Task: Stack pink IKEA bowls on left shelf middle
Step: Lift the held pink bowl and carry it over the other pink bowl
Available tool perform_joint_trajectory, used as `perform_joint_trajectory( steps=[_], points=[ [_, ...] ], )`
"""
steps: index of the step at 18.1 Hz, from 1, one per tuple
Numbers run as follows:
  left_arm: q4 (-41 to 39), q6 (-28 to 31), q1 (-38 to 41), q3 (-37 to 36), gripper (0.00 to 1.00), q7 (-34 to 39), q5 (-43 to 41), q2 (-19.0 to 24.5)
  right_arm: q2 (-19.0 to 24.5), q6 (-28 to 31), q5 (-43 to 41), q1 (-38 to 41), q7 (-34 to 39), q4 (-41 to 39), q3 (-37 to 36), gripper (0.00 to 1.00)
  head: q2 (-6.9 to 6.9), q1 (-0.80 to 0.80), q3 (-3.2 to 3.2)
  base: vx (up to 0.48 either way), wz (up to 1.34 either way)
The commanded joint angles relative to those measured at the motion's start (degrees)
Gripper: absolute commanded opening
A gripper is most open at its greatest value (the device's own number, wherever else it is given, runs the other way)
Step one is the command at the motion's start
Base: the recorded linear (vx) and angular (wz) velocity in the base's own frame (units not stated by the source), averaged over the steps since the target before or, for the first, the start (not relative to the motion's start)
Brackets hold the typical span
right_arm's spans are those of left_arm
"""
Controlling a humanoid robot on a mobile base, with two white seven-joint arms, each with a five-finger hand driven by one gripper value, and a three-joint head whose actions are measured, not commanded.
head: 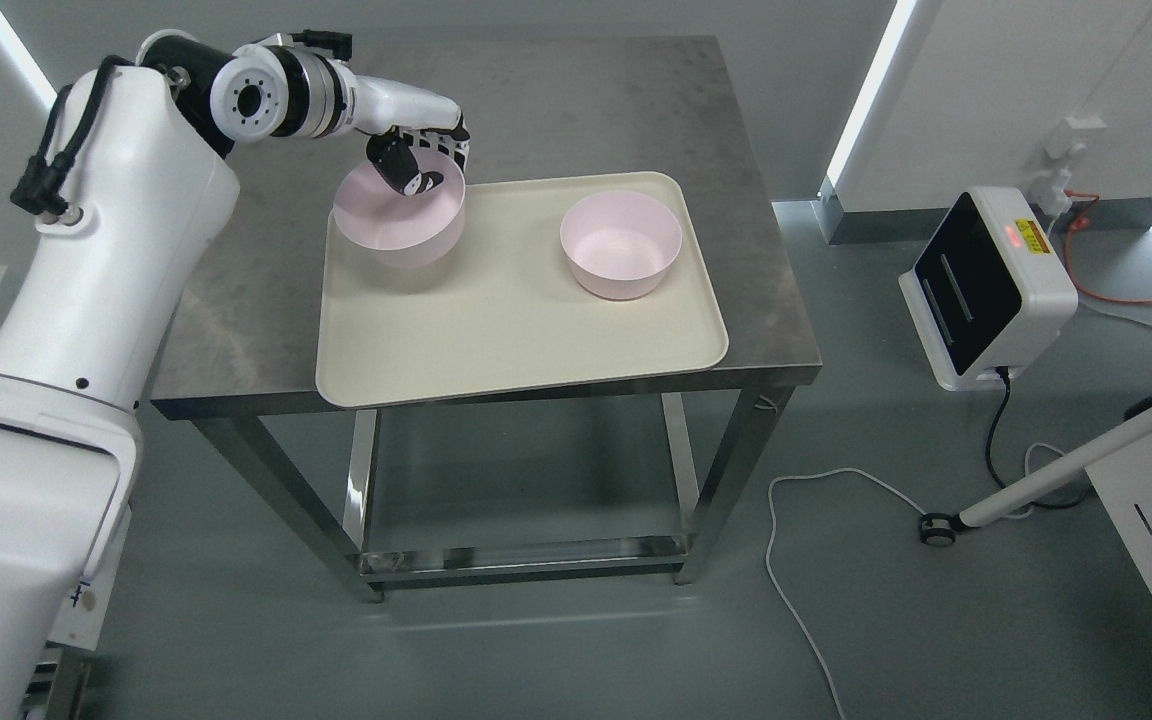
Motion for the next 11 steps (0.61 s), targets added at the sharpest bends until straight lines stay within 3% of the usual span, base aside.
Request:
perform_joint_trajectory(
  steps=[1,3,7,11],
  points=[
    [-5.95,0.06,-2.54,2.88,0.01,-2.31,-0.1,-11.01,-1.0,-0.11,-2.69,1.67,0.03,-1.93,-0.62,1.0,0.0,0.0,0.0,0.0,0.0],
    [-6.05,0.58,-4.54,0.35,0.02,-1.0,-0.36,-11.01,-1.0,-0.02,-2.69,1.67,0.03,-1.93,-0.7,1.0,0.0,0.0,0.0,0.0,0.0],
    [-5.79,2.43,-5.26,-16.26,0.02,9.89,1.83,-11.01,-1.0,-0.02,-2.69,1.67,0.03,-1.93,-0.62,1.0,0.0,0.0,0.0,-0.001,-0.01],
    [-5.78,8.84,-5.26,-27.06,0.02,15.35,13.14,-11.01,-1.0,-0.02,-2.69,1.67,0.03,-1.93,-0.7,1.0,0.0,0.0,0.0,0.0,0.0]
  ],
)
